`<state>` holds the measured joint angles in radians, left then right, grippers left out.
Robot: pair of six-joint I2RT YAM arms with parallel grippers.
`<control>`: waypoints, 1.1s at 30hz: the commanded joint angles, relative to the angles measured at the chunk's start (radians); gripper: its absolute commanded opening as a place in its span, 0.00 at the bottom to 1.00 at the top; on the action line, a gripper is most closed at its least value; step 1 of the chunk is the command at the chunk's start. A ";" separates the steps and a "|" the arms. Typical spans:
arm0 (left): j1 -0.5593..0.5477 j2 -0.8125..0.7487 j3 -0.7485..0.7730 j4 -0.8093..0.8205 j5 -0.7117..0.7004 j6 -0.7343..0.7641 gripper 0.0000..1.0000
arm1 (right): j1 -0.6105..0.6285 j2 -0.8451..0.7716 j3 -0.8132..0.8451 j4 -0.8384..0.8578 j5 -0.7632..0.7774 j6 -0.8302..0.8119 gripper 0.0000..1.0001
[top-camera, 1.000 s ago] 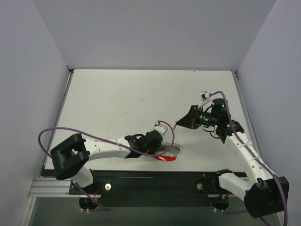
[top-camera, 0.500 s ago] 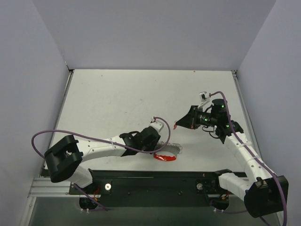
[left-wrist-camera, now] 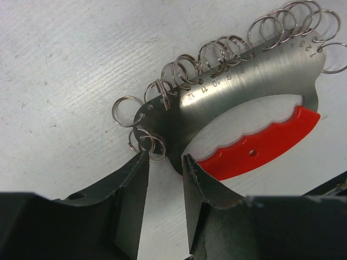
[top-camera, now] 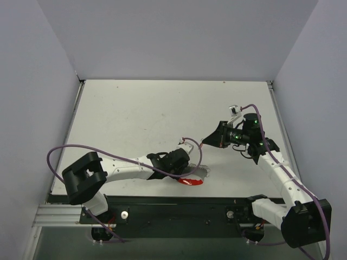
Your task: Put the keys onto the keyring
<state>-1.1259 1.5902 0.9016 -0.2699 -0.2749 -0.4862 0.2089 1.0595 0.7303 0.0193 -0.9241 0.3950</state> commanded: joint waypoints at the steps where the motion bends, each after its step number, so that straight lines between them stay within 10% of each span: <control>1: -0.003 0.024 0.045 -0.019 -0.006 -0.022 0.41 | -0.005 0.002 -0.003 0.045 -0.027 0.001 0.00; 10: -0.002 0.071 0.028 0.027 -0.021 -0.028 0.31 | -0.006 0.000 -0.009 0.050 -0.032 0.002 0.00; 16: 0.002 0.074 0.022 0.057 -0.061 0.003 0.00 | -0.005 -0.004 -0.017 0.059 -0.035 0.010 0.00; 33: 0.061 -0.065 -0.018 0.138 -0.043 0.094 0.00 | 0.007 0.019 -0.025 0.080 -0.044 0.019 0.00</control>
<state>-1.0821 1.5715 0.8894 -0.1875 -0.3370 -0.4110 0.2104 1.0611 0.7101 0.0498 -0.9321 0.4122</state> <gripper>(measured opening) 0.021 0.024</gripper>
